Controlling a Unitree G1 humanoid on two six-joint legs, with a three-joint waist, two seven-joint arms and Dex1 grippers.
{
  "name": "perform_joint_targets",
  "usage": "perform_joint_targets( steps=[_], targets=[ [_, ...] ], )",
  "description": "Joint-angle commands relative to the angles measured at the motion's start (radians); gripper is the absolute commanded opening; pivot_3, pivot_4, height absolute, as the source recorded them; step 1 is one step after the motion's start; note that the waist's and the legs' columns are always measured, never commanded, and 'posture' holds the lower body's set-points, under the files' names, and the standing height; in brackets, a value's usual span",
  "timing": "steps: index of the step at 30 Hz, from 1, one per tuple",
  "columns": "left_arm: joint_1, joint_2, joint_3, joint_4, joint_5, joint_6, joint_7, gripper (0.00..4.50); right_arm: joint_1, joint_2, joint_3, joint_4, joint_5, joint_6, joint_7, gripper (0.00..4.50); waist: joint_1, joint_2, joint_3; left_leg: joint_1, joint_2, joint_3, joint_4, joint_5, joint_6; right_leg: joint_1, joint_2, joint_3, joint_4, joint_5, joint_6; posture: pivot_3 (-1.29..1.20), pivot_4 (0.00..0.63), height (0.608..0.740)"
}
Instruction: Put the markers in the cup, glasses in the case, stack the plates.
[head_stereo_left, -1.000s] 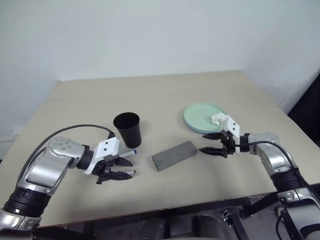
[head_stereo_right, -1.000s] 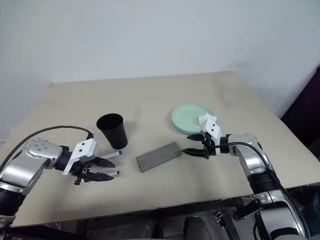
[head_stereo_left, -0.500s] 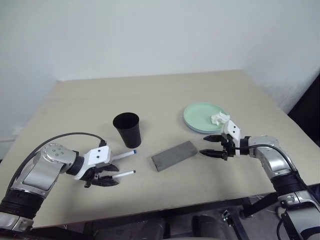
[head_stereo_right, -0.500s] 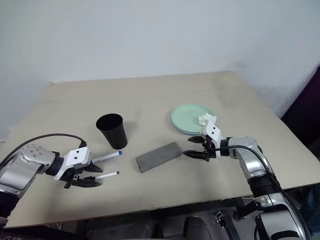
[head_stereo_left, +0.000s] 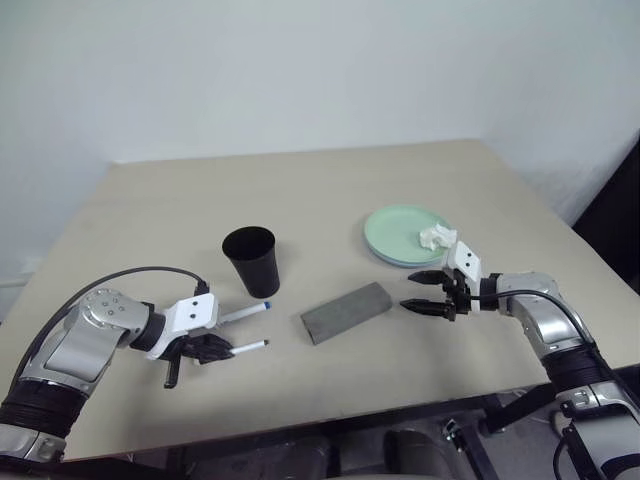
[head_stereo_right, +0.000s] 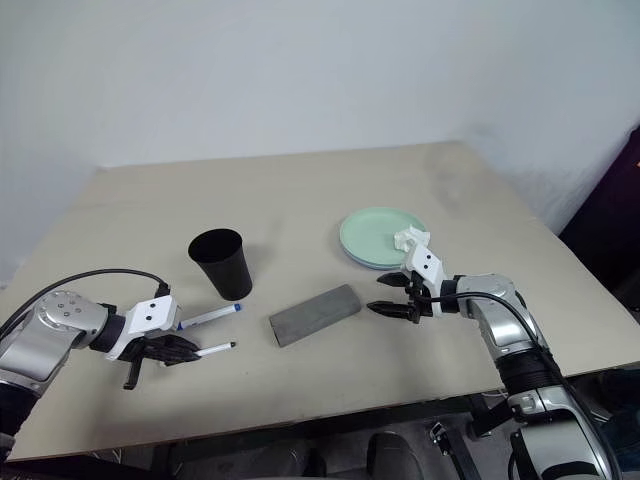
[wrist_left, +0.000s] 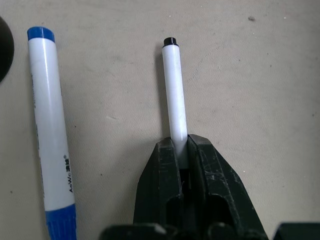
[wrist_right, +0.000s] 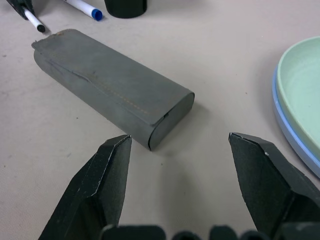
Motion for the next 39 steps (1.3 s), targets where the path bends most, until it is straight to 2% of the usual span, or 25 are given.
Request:
perform_joint_targets(
  steps=[1,4,7,9,12,16,20,28,39],
  targets=[
    [0.019,-0.021,0.067,-0.093,-0.135,0.060,-0.042,0.06,-0.042,0.010,-0.013,-0.001,0.004,-0.022,0.005,3.39,0.001,0.000,0.000,0.000,0.000,0.000,0.000,0.000,0.000,0.000,0.000,0.000,0.000,0.000,0.000,0.00,0.000,0.740],
    [0.016,-0.042,0.110,-0.171,-0.222,0.124,-0.038,0.06,-0.049,0.013,-0.010,0.006,0.001,-0.026,0.009,3.39,0.004,-0.001,0.000,-0.001,0.000,0.000,0.000,0.000,0.000,0.000,0.000,0.000,0.000,0.000,0.000,0.00,0.000,0.740],
    [-0.029,-0.108,0.186,-0.265,-0.380,0.228,0.013,0.06,-0.057,0.017,-0.009,0.013,-0.005,-0.029,0.014,3.39,0.006,-0.001,0.000,-0.001,0.000,-0.001,0.001,0.000,0.000,0.000,0.000,0.000,0.000,0.000,0.000,0.00,0.000,0.740],
    [-0.084,-0.171,0.244,-0.313,-0.489,0.315,0.093,0.06,-0.061,0.018,-0.009,0.018,-0.007,-0.031,0.017,3.39,0.006,-0.001,0.000,-0.001,0.000,-0.002,0.001,0.000,0.000,0.001,0.000,-0.001,-0.001,0.000,0.001,0.00,0.000,0.740],
    [-0.205,-0.289,0.334,-0.309,-0.575,0.381,0.286,0.06,-0.066,0.020,-0.008,0.019,-0.009,-0.031,0.017,3.39,0.006,-0.002,0.000,0.000,-0.001,-0.003,0.002,0.001,0.000,0.003,0.000,-0.001,-0.001,0.002,0.002,0.00,0.000,0.740],
    [-0.310,-0.406,0.375,-0.233,-0.458,0.253,0.510,0.06,-0.067,0.022,-0.006,0.015,-0.010,-0.031,0.018,3.39,0.004,-0.002,0.000,0.003,-0.002,-0.003,0.002,0.002,-0.002,0.005,0.001,0.000,-0.001,0.003,0.001,0.00,0.000,0.740],
    [-0.331,-0.463,0.370,-0.140,-0.342,0.094,0.609,0.06,-0.064,0.021,-0.003,0.010,-0.014,-0.029,0.021,3.39,0.001,-0.002,0.000,0.007,-0.001,-0.001,-0.002,0.003,-0.004,0.008,0.002,0.001,-0.001,0.003,0.000,0.00,0.000,0.740],
    [-0.315,-0.539,0.395,-0.007,-0.309,-0.036,0.676,0.06,-0.063,0.017,-0.008,-0.004,-0.013,-0.018,0.015,3.39,0.002,-0.003,0.000,0.008,-0.001,-0.001,-0.003,0.004,-0.003,0.009,0.001,0.001,-0.002,0.003,0.000,0.00,0.000,0.740],
    [-0.294,-0.544,0.380,0.070,-0.305,-0.070,0.666,0.06,-0.057,0.014,-0.013,-0.019,-0.012,-0.006,0.005,3.39,0.002,-0.003,0.000,0.007,-0.001,-0.001,-0.003,0.004,-0.003,0.008,0.001,0.001,-0.002,0.003,0.000,0.00,0.000,0.740]
  ],
)
